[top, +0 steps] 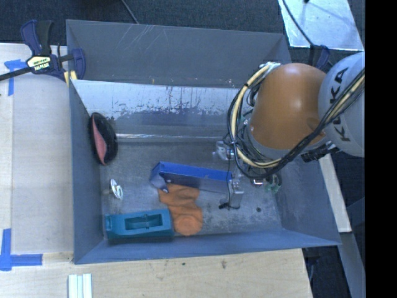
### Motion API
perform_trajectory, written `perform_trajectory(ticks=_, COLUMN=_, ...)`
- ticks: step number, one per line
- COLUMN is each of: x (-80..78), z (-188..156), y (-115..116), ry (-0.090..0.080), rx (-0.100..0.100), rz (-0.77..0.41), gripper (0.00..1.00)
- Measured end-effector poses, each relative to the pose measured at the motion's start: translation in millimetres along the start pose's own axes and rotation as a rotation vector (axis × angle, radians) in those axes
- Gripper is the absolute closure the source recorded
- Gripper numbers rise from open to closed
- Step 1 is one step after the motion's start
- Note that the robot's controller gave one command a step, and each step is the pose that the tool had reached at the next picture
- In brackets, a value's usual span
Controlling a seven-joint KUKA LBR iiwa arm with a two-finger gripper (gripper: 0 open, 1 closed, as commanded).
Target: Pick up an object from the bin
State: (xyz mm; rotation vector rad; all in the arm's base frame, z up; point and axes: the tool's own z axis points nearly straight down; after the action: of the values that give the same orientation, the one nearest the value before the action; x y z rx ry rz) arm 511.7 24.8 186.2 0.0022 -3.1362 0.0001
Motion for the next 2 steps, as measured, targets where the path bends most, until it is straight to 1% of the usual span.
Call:
perform_trajectory(ticks=1, x=-1.8, z=-4.2, y=0.0, ry=-0.009, rx=0.000, rz=0.001, gripper=0.00)
perform_trajectory(ticks=2, x=-42.5, z=60.6, y=3.8, ry=-0.014, rx=-0.001, rz=0.025, gripper=0.00)
